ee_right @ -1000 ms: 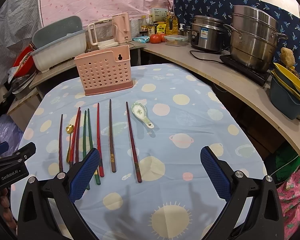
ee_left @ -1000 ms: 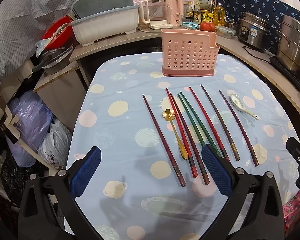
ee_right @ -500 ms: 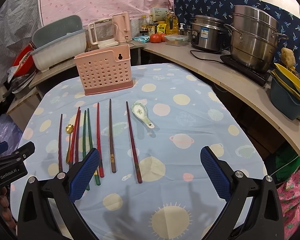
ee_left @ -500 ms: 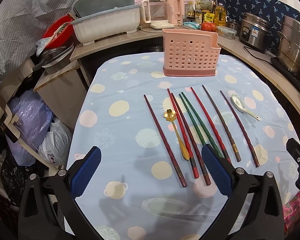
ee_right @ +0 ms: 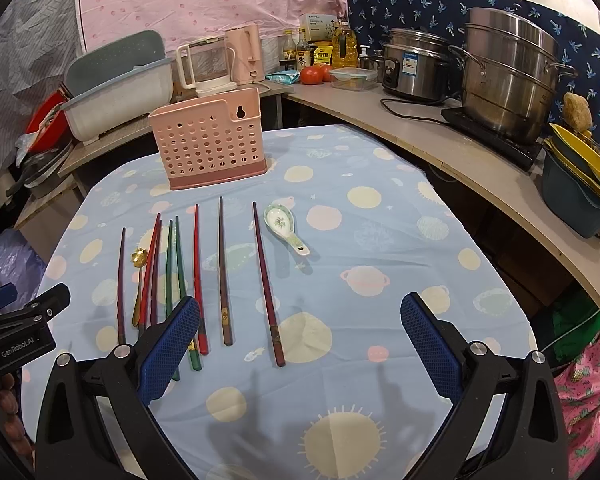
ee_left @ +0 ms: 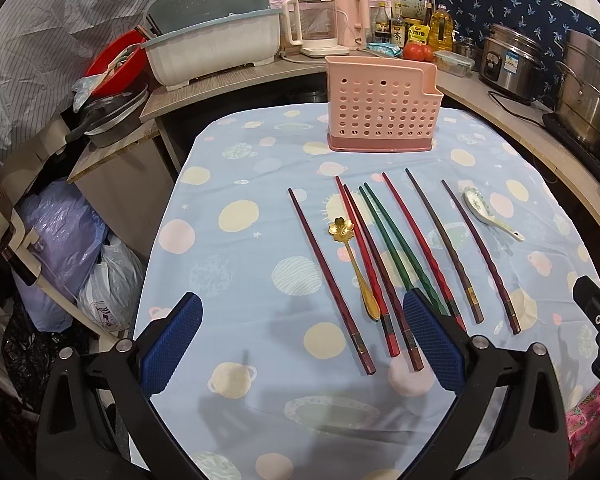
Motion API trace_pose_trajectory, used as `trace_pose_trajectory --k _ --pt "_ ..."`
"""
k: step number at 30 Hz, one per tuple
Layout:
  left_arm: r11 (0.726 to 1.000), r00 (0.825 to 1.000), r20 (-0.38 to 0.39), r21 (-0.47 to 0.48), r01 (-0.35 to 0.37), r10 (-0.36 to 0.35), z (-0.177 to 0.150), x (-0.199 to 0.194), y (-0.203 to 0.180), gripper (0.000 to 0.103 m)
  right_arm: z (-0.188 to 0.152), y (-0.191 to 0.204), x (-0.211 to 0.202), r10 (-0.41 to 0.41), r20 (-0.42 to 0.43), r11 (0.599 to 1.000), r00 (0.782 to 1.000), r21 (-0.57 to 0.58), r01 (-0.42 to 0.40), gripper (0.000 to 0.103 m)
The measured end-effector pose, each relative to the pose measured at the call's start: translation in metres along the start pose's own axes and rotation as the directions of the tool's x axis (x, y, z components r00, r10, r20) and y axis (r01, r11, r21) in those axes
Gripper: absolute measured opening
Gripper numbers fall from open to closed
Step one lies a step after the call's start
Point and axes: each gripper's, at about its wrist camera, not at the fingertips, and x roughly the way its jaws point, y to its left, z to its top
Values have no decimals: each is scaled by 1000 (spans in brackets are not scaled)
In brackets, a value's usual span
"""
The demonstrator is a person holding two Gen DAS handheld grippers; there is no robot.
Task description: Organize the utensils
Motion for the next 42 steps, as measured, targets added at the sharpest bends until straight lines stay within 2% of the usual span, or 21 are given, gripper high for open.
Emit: trace_pose_trajectory --k 10,18,24,27,31,33,35,39,42 --pt "1000 1000 -12 -12 -1 0 -2 5 6 96 0 -1 1 -2 -3 1000 1000 2 2 96" --pt "998 995 -104 -58 -18 12 -12 37 20 96 -6 -6 13 -6 -26 1000 1000 20 7 96" --pt "1000 990 -142 -22 1 -4 -18 57 7 95 -7 -4 23 -1 -52 1000 999 10 1 96" --pt "1000 983 -180 -15 26 -28 -22 66 5 85 -6 -5 26 -1 -61 1000 998 10 1 96" --pt "998 976 -211 -11 54 -55 -30 72 1 81 -6 -5 32 0 -72 1000 997 14 1 96" --pt "997 971 -228 -2 71 -69 -34 76 -2 69 -6 -4 34 1 -79 1000 997 12 0 96" --pt "996 970 -228 -19 87 -89 -35 77 0 67 -6 -2 36 4 -83 1000 997 7 -3 96" --pt "990 962 -233 -40 136 -142 -35 76 1 54 -7 1 37 10 -86 1000 996 -2 -10 96" --pt "985 955 -240 -54 166 -174 -36 75 2 48 -7 3 39 10 -90 1000 996 -6 -11 96"
